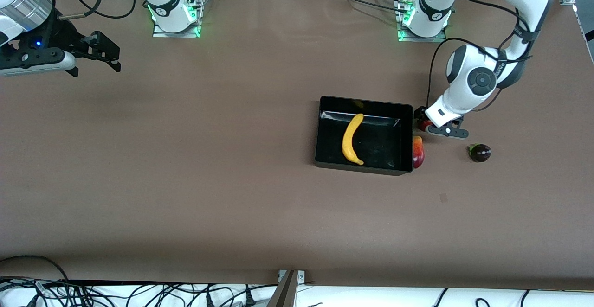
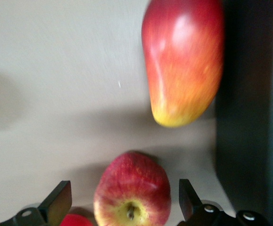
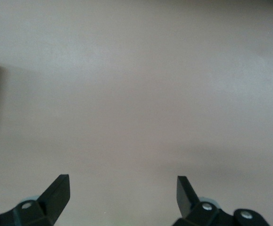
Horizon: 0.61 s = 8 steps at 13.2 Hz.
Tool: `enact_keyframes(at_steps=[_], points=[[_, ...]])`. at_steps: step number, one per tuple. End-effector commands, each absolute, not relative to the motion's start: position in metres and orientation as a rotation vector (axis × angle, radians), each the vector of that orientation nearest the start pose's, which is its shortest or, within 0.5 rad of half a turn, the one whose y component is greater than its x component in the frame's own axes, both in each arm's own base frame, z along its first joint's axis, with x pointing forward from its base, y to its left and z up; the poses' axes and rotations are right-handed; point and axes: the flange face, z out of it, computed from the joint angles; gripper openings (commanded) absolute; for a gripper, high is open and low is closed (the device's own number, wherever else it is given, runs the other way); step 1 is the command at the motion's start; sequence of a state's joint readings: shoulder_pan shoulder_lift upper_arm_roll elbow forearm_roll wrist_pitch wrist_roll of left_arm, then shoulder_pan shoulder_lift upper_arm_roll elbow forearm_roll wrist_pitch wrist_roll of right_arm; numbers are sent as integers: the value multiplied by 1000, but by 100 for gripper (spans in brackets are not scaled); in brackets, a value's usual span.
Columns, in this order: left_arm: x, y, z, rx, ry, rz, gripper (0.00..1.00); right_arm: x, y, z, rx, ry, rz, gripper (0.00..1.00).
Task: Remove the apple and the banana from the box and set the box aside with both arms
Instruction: 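Lower the apple beside the mango and open the left gripper, then reach the left gripper into the box toward the yellow banana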
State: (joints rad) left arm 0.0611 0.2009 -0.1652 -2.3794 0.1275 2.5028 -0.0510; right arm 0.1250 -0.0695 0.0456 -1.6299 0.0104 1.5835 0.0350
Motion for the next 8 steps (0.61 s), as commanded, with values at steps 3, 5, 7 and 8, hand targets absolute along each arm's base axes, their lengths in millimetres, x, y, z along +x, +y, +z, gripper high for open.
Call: enact_keyframes(at_steps=[3, 5, 7, 8], points=[[554, -116, 358, -3082, 250, 249, 100, 524, 93, 642, -3130, -202, -45, 100], [561, -154, 358, -3165, 202, 297, 100, 524, 93, 642, -3130, -202, -45, 100], [565, -202, 341, -3205, 137, 304, 100, 524, 93, 642, -3130, -202, -45, 100], [565, -225, 332, -3209, 100, 300, 100, 524, 94, 642, -3130, -204, -45, 100]])
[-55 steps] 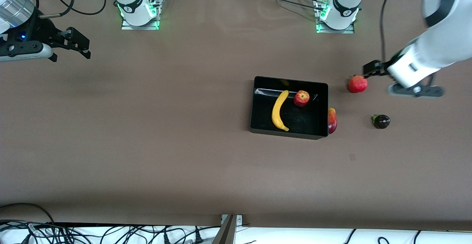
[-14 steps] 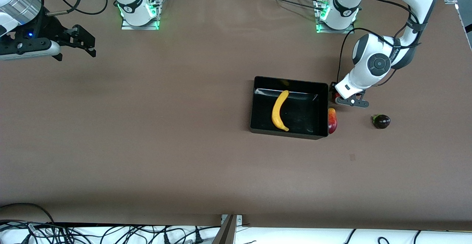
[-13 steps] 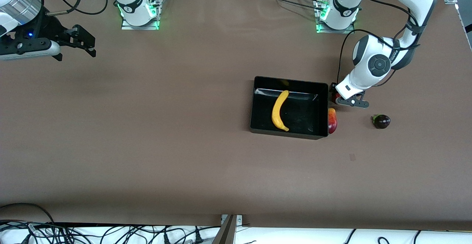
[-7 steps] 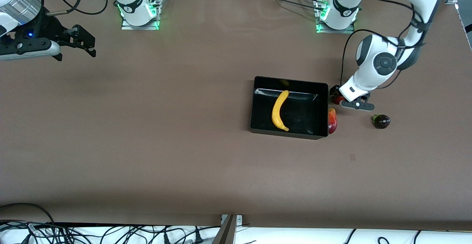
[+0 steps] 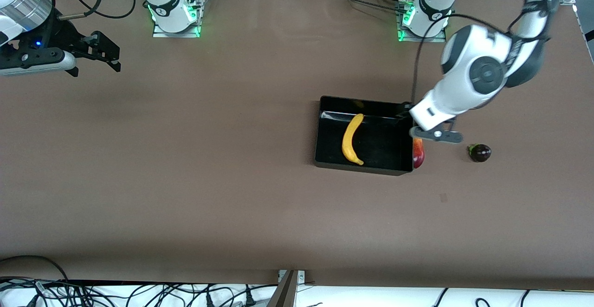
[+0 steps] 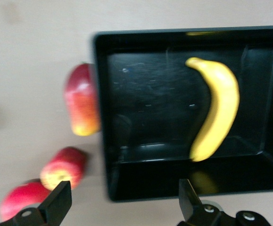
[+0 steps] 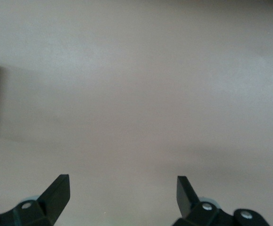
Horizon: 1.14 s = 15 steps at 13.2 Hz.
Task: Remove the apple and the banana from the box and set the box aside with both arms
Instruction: 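Reach the left gripper into the box toward the yellow banana, then grasp the yellow banana with the left gripper and lift it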
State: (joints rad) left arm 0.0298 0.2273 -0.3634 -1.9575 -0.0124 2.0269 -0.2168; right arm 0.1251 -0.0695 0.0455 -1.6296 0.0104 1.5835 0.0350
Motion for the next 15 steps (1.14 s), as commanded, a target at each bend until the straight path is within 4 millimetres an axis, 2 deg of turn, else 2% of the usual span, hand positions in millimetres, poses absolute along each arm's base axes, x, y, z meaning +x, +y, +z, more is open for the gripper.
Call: enact_keyframes(at_steps=[1, 4, 6, 7, 9, 12, 15], points=[[564, -245, 316, -3220, 76, 286, 100, 524, 93, 642, -3130, -200, -47, 100], [564, -270, 266, -3266, 99, 207, 100, 525, 94, 641, -3128, -202, -47, 100], [552, -291, 240, -3238, 91, 171, 100, 526, 94, 640, -3129, -199, -45, 100], [545, -303, 233, -3207, 92, 162, 100, 527, 94, 639, -3127, -199, -47, 100], [540, -310, 217, -3152, 105, 123, 100, 528, 94, 640, -3127, -199, -61, 100], [533, -326, 199, -3181, 103, 75, 100, 529, 93, 640, -3129, -197, -74, 100], [524, -327, 187, -3191, 106, 77, 100, 529, 92, 641, -3127, -194, -81, 100]])
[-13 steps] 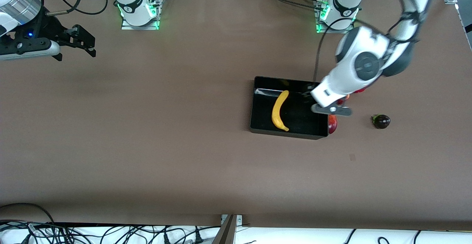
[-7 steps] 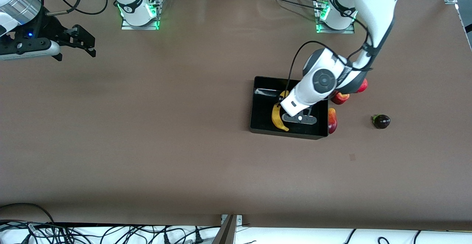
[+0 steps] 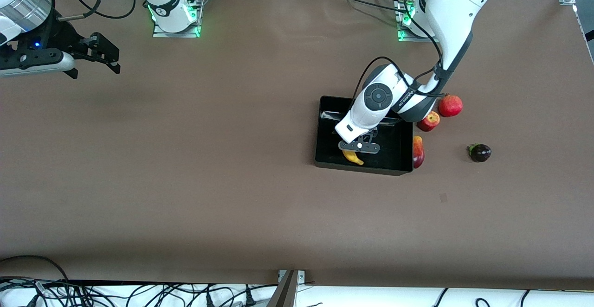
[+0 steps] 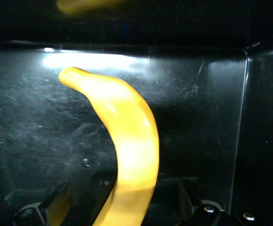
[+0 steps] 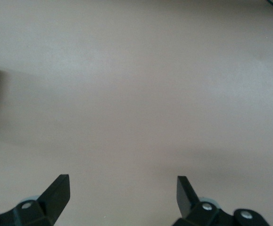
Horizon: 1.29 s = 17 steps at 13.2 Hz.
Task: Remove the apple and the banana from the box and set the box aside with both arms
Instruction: 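Grasp the yellow banana with the left gripper and lift it, then carry the banana beside the plum and open the left gripper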
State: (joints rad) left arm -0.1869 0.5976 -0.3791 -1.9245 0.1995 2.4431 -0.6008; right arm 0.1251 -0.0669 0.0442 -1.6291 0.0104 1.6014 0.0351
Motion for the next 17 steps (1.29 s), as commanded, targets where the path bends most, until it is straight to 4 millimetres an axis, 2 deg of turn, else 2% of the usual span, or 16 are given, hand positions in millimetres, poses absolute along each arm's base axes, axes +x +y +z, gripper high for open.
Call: enact_keyframes(at_steps=[1, 2, 3, 4, 5, 6, 8, 11, 13, 16, 17], points=[[519, -327, 181, -3207, 109, 60, 100, 530, 92, 640, -3126, -194, -78, 100], [516, -327, 175, -3224, 104, 42, 100, 529, 92, 641, -3125, -194, -81, 100], [513, -327, 172, -3229, 86, 41, 88, 529, 92, 641, -3125, -194, -81, 100], [513, -326, 169, -3228, 75, 48, 57, 529, 92, 641, -3125, -194, -81, 100], [513, -326, 169, -3228, 75, 48, 33, 529, 92, 640, -3128, -194, -71, 100], [513, -326, 169, -3228, 73, 48, 20, 530, 90, 640, -3128, -187, -71, 100], [515, -325, 175, -3226, 71, 39, 0, 530, 89, 640, -3131, -187, -74, 100], [529, -314, 212, -3190, 69, 16, 0, 530, 90, 640, -3129, -190, -81, 100], [541, -307, 252, -3135, 52, 29, 0, 530, 90, 641, -3130, -190, -79, 100], [563, -287, 305, -3059, 40, 104, 0, 530, 90, 639, -3130, -192, -69, 100], [572, -274, 317, -3035, 44, 146, 0, 529, 91, 639, -3128, -192, -67, 100]])
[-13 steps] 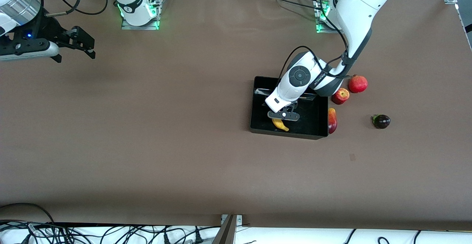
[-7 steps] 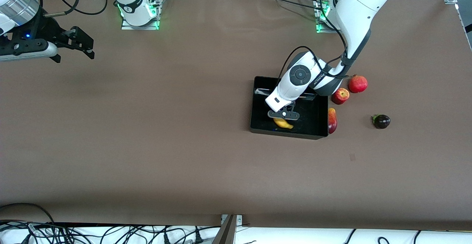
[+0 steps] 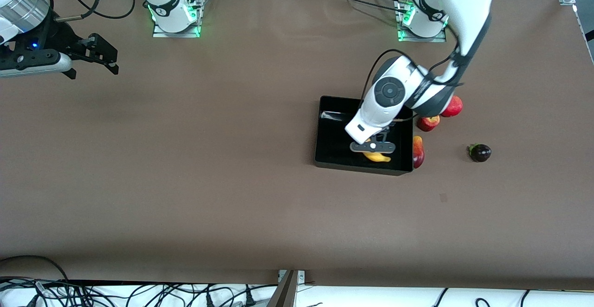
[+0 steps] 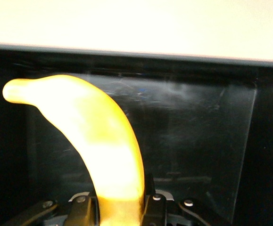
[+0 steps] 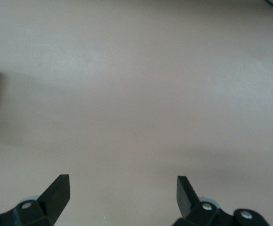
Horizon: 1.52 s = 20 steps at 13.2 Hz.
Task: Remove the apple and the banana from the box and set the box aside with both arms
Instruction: 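Carry the banana beside the plum and open the left gripper, then raise the left gripper while the right gripper reaches the box rim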
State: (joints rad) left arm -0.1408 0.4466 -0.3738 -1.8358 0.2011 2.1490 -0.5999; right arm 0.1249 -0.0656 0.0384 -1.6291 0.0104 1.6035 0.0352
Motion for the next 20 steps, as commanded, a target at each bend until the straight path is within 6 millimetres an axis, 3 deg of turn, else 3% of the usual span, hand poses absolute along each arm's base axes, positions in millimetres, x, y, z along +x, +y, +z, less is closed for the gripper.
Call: enact_keyframes(at_steps=[1, 3, 6, 9, 11, 13, 14, 16, 17, 18, 20], points=[[586, -255, 332, -3024, 60, 169, 0, 528, 96, 638, -3127, -216, -54, 100], [607, -196, 340, -3009, 122, 250, 0, 524, 105, 642, -3124, -240, -66, 100], [627, -94, 318, -3032, 272, 336, 0, 526, 102, 646, -3131, -233, -104, 100], [626, -42, 278, -3065, 347, 357, 0, 529, 105, 639, -3130, -279, -83, 100], [618, -22, 248, -3063, 497, 229, 0, 523, 112, 613, -3116, -367, 125, 100], [611, -6, 214, -3052, 587, 96, 6, 530, 153, 583, -3056, -491, 212, 100], [607, -3, 200, -3048, 615, 89, 17, 539, 172, 564, -3020, -504, 229, 100], [606, 6, 191, -3055, 602, 87, 93, 553, 219, 524, -3012, -446, 219, 100], [608, 8, 195, -3054, 600, 77, 100, 553, 254, 502, -3031, -414, 212, 100], [611, 6, 204, -3048, 603, 57, 100, 548, 290, 485, -3047, -370, 189, 100], [618, -12, 248, -3033, 595, 10, 100, 532, 356, 447, -3075, -199, 189, 100]])
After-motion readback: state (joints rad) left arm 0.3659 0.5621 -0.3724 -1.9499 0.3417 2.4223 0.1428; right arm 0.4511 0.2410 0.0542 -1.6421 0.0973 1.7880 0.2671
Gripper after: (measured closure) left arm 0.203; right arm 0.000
